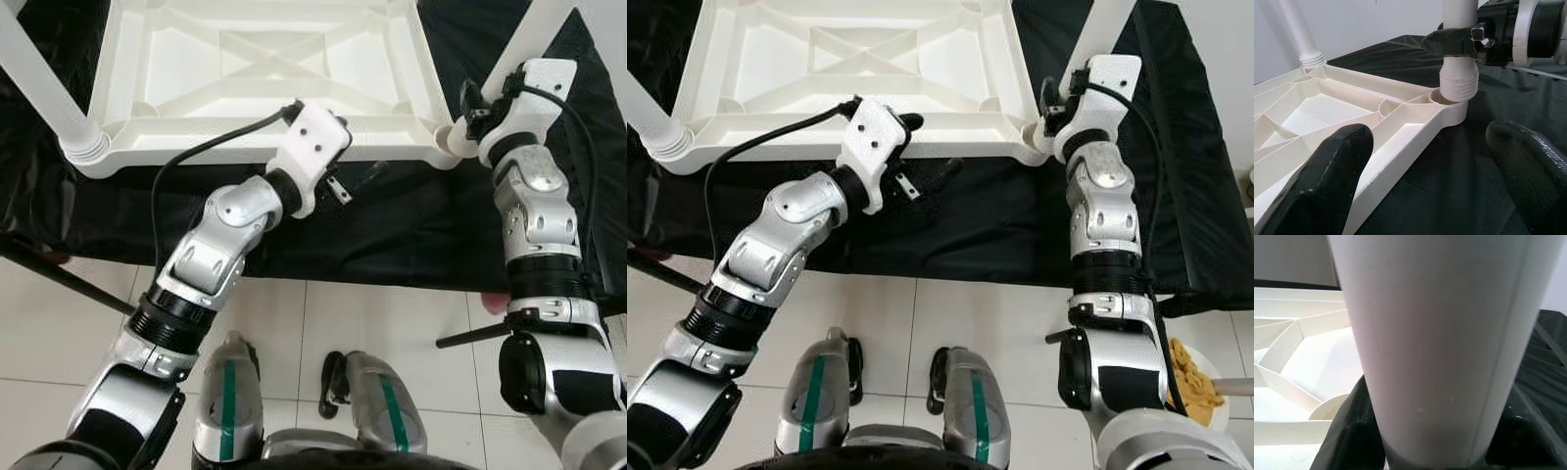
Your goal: Building children table
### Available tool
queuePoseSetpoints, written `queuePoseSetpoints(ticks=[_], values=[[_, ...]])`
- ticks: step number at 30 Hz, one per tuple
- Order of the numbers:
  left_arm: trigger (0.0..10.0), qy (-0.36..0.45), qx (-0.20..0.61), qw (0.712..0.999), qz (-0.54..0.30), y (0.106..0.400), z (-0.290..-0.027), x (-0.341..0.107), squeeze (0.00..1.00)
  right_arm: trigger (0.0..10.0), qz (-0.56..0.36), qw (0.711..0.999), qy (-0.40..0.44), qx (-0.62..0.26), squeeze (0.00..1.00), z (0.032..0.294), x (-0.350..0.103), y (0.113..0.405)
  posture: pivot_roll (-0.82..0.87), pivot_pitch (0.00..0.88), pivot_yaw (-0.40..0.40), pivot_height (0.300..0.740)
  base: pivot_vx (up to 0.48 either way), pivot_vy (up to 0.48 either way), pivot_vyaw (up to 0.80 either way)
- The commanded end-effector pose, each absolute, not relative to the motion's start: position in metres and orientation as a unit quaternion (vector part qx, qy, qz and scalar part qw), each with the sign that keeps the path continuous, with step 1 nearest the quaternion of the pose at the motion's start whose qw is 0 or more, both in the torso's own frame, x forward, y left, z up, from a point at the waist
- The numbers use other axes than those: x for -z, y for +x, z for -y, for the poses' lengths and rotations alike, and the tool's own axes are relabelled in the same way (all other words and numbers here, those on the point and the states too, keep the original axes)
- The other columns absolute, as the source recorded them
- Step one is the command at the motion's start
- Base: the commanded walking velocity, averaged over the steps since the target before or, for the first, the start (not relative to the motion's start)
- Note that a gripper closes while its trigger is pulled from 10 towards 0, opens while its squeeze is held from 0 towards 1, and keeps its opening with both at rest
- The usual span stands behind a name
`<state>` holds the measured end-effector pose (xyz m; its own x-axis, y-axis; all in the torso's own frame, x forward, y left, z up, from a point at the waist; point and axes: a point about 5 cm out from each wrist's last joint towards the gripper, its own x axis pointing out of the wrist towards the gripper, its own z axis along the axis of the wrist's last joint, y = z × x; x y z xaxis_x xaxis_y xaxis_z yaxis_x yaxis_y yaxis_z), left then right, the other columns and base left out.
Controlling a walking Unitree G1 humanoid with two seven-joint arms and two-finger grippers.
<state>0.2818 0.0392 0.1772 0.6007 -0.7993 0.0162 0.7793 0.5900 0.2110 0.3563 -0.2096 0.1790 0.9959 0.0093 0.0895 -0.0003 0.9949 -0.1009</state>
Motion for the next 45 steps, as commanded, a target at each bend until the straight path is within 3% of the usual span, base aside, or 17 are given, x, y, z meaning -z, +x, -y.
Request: queuePoseSetpoints(ticks=[1,24,28,45], values=[[10.0,0.095,0.472,0.875,0.050,0.275,-0.034,-0.177,0.00,10.0,0.058,0.997,-0.052,-0.003,0.00,0.210,-0.185,0.361,0.08,0.034,-0.039,0.740,0.000,0.000,0.00],[10.0,0.103,0.460,0.880,0.053,0.275,-0.037,-0.182,0.00,10.0,0.081,0.997,0.002,-0.005,0.00,0.214,-0.186,0.363,0.08,0.062,-0.049,0.740,0.000,0.000,0.00],[10.0,0.137,0.454,0.879,0.042,0.290,-0.036,-0.174,0.00,10.0,0.153,0.983,0.084,-0.056,0.00,0.207,-0.209,0.353,0.08,0.064,-0.045,0.740,0.000,0.000,0.00],[10.0,0.226,0.456,0.861,-0.020,0.325,-0.023,-0.150,0.00,10.0,0.205,0.969,0.120,-0.073,0.00,0.211,-0.226,0.329,0.01,0.088,0.014,0.740,0.000,0.000,0.00]])
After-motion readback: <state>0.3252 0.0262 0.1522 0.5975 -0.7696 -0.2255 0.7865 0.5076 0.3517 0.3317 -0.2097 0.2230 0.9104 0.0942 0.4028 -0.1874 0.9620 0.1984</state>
